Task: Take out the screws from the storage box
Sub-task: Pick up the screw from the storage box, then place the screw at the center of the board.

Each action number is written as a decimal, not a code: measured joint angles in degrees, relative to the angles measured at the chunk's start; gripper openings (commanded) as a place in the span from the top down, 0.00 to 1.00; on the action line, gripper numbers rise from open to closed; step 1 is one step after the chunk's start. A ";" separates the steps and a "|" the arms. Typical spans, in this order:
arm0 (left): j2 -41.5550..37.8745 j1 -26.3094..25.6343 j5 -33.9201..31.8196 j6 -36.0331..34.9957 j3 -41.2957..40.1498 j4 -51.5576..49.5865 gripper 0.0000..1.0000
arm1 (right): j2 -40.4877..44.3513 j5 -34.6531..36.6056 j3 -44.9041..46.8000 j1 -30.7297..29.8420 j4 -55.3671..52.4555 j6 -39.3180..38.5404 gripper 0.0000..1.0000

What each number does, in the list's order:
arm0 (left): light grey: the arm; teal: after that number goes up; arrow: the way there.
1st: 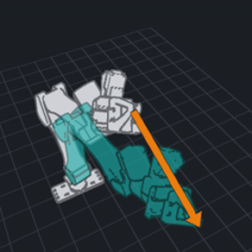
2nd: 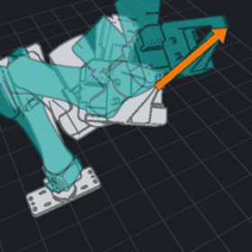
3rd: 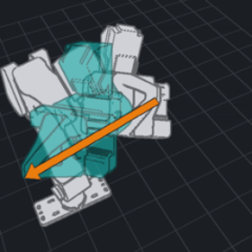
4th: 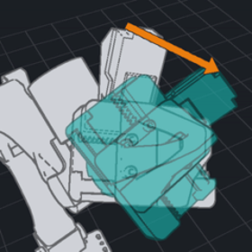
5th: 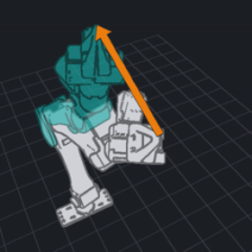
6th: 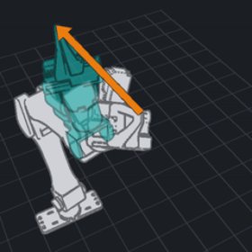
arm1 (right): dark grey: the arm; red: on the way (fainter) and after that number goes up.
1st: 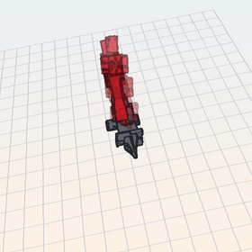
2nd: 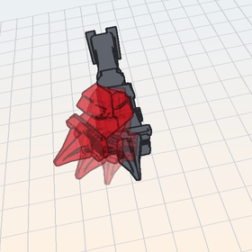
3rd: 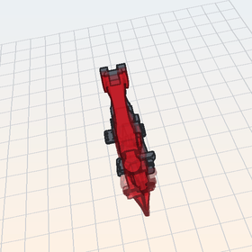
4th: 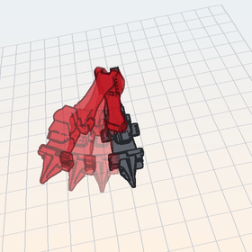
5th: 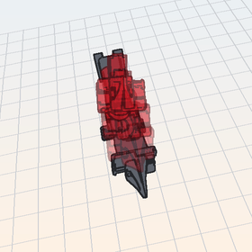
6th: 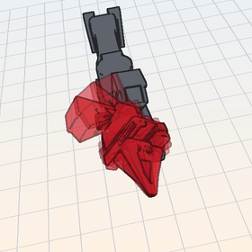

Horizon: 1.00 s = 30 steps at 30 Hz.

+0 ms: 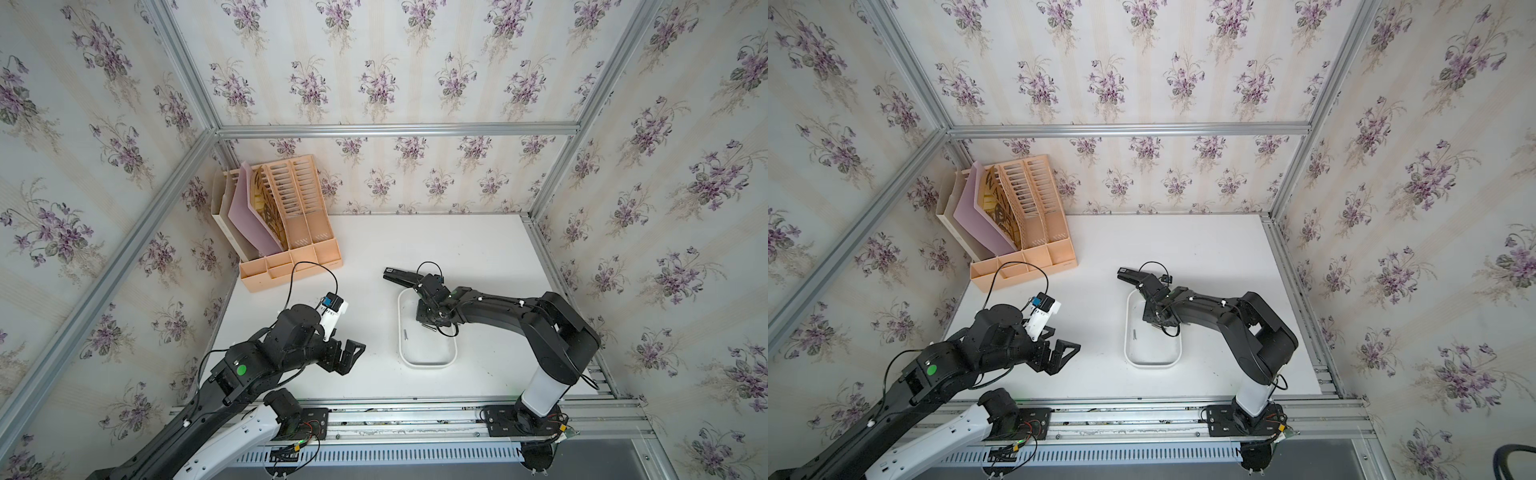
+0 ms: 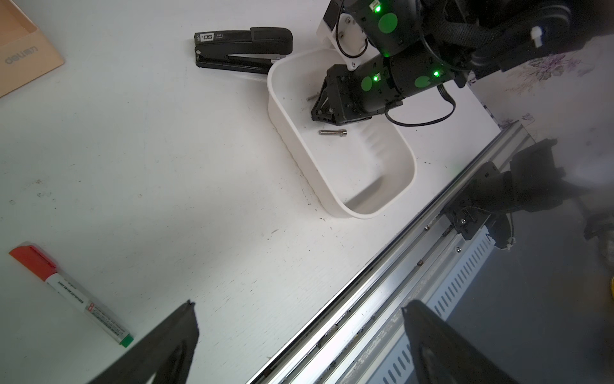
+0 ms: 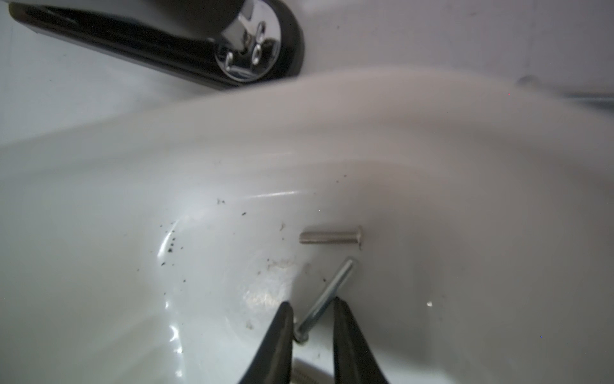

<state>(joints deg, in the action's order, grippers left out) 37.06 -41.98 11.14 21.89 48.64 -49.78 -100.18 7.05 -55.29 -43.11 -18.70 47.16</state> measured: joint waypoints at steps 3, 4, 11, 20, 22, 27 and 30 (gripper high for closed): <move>0.00 -0.02 0.00 0.00 0.00 0.00 0.01 | -0.48 0.00 -0.52 0.00 0.00 0.00 0.94; 0.00 -0.02 0.00 0.00 0.00 0.00 0.01 | -0.52 0.50 -0.76 0.00 0.37 0.07 0.96; 0.00 -0.04 0.00 0.00 0.00 0.00 0.01 | -0.04 1.11 -1.75 0.00 -1.86 -0.66 1.00; 0.00 -0.04 0.00 0.04 0.00 -0.02 0.01 | 8.81 2.86 -3.50 -0.02 -5.46 -3.23 1.00; 0.00 -0.04 0.00 0.04 0.00 -0.02 0.01 | 11.23 4.04 -3.80 -0.02 -6.10 -3.72 1.00; 0.00 -0.04 -0.02 0.15 0.00 -0.02 0.01 | 18.53 8.98 -3.37 0.00 -7.80 -5.33 1.00; 0.00 -0.04 -0.02 0.15 0.00 -0.04 0.01 | 22.71 11.21 -1.42 1.81 -7.87 -5.62 1.00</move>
<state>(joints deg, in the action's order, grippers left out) 37.06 -42.02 11.11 22.04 48.64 -49.82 -77.47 18.26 -56.71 -41.30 -26.57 41.54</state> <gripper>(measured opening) 0.993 0.064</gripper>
